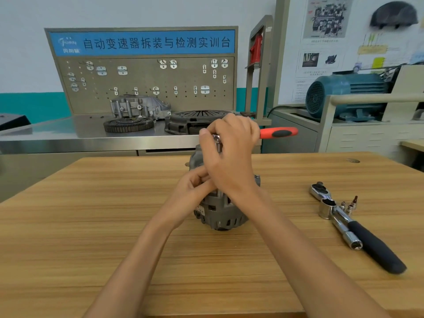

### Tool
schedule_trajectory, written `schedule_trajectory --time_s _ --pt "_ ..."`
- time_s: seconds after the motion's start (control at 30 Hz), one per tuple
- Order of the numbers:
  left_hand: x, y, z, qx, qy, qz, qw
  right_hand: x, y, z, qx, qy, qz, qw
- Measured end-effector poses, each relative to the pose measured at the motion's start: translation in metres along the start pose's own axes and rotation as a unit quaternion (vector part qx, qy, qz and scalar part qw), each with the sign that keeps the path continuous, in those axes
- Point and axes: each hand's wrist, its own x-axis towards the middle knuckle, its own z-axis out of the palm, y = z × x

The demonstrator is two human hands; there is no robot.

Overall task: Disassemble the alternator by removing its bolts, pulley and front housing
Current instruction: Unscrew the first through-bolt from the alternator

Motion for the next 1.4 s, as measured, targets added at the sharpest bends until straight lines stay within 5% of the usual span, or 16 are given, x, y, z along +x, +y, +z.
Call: schedule_trajectory --time_s 0.6,0.77,1.03,1.17,1.27,1.33,1.4 --pt "0.001 -0.002 0.006 0.003 0.024 -0.001 1.000 0.004 0.004 0.002 0.108 0.036 0.044 0.993" --pt "-0.001 -0.001 0.004 0.012 0.024 0.017 0.999 0.018 0.006 0.003 0.401 -0.101 0.196 0.889" --pt "-0.001 -0.006 0.003 0.014 0.019 0.016 1.000 0.019 0.017 0.005 0.428 -0.123 0.168 0.879" --pt "0.000 -0.007 0.003 0.014 0.028 0.009 0.999 0.013 0.011 0.004 0.333 -0.084 0.126 0.931" --pt "0.000 -0.010 0.004 0.018 0.045 0.023 0.999 0.001 0.009 0.013 -0.008 0.051 0.017 0.998" --pt "0.000 -0.011 0.005 0.028 0.063 0.031 0.997 -0.006 0.006 0.018 -0.207 0.110 -0.009 0.972" --pt "-0.001 -0.012 0.008 0.034 0.080 0.035 0.996 -0.010 0.004 0.018 -0.213 0.117 -0.018 0.970"
